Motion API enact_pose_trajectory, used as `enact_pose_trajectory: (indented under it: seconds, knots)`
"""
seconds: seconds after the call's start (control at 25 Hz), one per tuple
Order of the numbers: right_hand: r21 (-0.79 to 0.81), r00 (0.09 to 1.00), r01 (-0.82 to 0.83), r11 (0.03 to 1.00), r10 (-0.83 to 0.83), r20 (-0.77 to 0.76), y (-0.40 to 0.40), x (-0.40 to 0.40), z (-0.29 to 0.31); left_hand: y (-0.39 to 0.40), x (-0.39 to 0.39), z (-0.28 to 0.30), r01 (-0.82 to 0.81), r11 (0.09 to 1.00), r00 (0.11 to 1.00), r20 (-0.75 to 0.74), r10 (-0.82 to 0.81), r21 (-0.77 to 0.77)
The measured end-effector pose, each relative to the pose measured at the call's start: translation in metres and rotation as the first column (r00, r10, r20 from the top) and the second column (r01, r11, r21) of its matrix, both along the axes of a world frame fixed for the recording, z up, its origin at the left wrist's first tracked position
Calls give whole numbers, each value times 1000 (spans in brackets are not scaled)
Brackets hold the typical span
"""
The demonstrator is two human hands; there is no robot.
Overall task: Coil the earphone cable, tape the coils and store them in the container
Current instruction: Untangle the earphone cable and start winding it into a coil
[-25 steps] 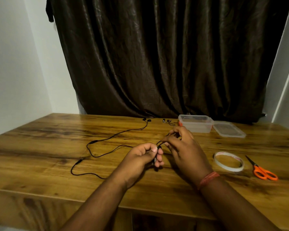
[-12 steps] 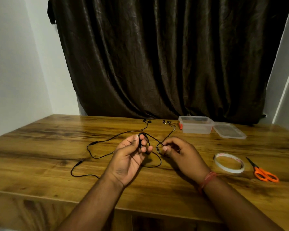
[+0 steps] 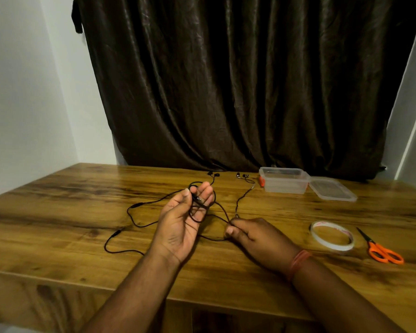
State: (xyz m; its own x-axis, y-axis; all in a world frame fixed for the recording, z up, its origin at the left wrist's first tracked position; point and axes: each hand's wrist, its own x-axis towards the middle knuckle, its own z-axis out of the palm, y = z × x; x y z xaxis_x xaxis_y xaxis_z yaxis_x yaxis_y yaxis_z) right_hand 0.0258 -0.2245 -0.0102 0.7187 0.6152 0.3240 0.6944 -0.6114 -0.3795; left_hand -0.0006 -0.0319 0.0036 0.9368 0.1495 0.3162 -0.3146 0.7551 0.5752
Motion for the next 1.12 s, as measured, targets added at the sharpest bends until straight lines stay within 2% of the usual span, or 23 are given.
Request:
enact_pose_trajectory:
  seconds: [0.08,0.28,0.4,0.52,0.6,0.68,0.8,0.92,1.04,1.12]
  knots:
    - [-230,982,46,972,-2,187,1,0,-1,2,0,1,-16,999,1000,-11,15,-29]
    - [-325,888,69,943,90,450,7,-5,-1,5,-1,2,-21,999,1000,-14,20,-33]
    - [-407,853,77,910,151,499,9,-6,-2,9,-1,4,-16,998,1000,-14,16,-60]
    - [-463,835,-60,884,299,462,14,-12,2,14,5,2,-76,992,997,-4,76,-100]
    - [-513,776,-163,843,431,461,16,-17,5,14,11,-1,-201,978,979,1,202,50]
    - [-511,689,-209,834,496,528,17,-24,7,10,13,-5,-320,903,944,11,331,285]
    - [-358,580,-225,906,420,698,15,-28,11,0,14,-18,-381,648,891,75,447,659]
    - [-24,591,-234,972,162,791,3,-24,18,-5,16,-30,-317,472,911,124,394,823]
    - [342,723,-130,931,-147,675,-14,-14,23,-9,14,-33,-199,414,950,70,306,888]
    - [462,766,-47,886,-265,585,-19,-9,21,-14,11,-35,-91,432,979,2,202,897]
